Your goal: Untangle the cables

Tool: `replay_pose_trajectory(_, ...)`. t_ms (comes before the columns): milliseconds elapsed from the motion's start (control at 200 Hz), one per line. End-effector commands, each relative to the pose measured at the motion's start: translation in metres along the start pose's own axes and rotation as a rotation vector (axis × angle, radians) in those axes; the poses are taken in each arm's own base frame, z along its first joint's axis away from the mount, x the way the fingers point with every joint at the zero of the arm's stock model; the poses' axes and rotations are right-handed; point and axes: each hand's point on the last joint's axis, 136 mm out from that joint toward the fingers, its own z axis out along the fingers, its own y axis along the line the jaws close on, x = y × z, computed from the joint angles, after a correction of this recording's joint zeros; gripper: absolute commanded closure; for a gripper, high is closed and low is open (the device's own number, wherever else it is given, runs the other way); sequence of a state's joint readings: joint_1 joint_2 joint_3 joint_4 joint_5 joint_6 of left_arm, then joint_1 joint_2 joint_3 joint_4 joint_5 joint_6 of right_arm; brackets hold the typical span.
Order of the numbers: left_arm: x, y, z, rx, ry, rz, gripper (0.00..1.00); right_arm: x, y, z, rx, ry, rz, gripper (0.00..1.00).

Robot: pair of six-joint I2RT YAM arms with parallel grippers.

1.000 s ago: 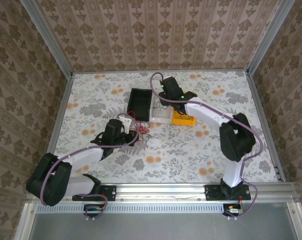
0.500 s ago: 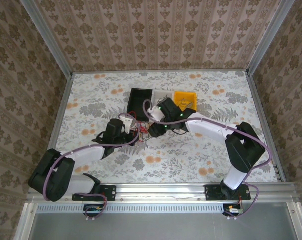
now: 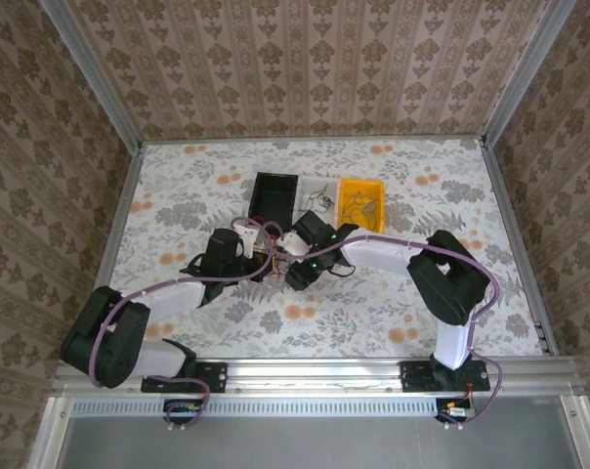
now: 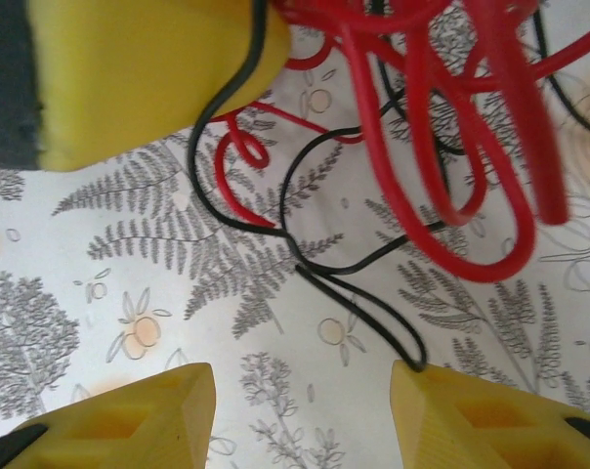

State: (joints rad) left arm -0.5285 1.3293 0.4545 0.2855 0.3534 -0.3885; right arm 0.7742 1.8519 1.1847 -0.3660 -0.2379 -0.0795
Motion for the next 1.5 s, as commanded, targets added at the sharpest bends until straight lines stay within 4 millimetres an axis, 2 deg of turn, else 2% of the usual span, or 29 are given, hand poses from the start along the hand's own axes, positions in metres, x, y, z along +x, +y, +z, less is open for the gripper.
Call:
replay_pose_trajectory(0, -0.014, -0.009, 0.001, 0.044, -0.025, -0.003, 1.00, -0.017, -0.010, -0.006, 0.062, -0.038, -0.041, 0.48)
replay_pose_trajectory(365, -0.013, -0.014, 0.006, 0.088, 0.002, -0.006, 1.00, -0.043, 0.004, -0.003, -0.030, -0.093, -0.045, 0.49)
replay_pose_trajectory(575, -0.015, -0.011, 0.005, 0.086, -0.005, -0.020, 1.00, -0.036, 0.010, 0.007, -0.085, -0.070, -0.011, 0.60)
replay_pose_trajectory(625, -0.015, -0.011, 0.005, 0.086, -0.006, -0.021, 1.00, -0.035, 0.010, 0.007, -0.081, -0.070, -0.006, 0.64)
replay_pose_trajectory(745, -0.016, -0.008, 0.004, 0.079, -0.010, -0.035, 1.00, -0.033, -0.002, 0.003, -0.046, -0.077, 0.015, 0.85)
replay_pose_trajectory(805, -0.015, -0.005, 0.004, 0.072, -0.010, -0.044, 1.00, -0.031, -0.011, -0.003, -0.031, -0.099, 0.057, 0.92)
replay_pose_trajectory(1025, -0.014, 0.007, 0.002, 0.041, -0.015, -0.097, 1.00, -0.018, -0.062, -0.044, 0.081, -0.227, 0.269, 0.94)
replay_pose_trajectory(1105, -0.011, 0.009, 0.002, 0.033, -0.012, -0.113, 1.00, -0.006, -0.087, -0.061, 0.157, -0.272, 0.376, 0.95)
replay_pose_trajectory(1125, -0.015, 0.018, 0.000, 0.015, -0.027, -0.132, 1.00, -0.004, -0.094, -0.066, 0.177, -0.286, 0.403, 0.96)
replay_pose_trajectory(1220, -0.013, 0.022, -0.001, 0.001, -0.028, -0.149, 1.00, 0.012, -0.126, -0.089, 0.276, -0.345, 0.544, 0.99)
replay_pose_trajectory(1300, -0.013, 0.025, -0.002, -0.004, -0.030, -0.157, 1.00, 0.021, -0.142, -0.108, 0.321, -0.406, 0.625, 0.99)
replay_pose_trajectory(1470, -0.008, 0.029, -0.002, -0.021, -0.017, -0.175, 1.00, 0.021, -0.167, -0.158, 0.500, -0.514, 0.673, 1.00)
replay_pose_trajectory(1495, -0.007, 0.030, -0.002, -0.027, -0.014, -0.179, 1.00, 0.017, -0.169, -0.178, 0.532, -0.560, 0.674, 1.00)
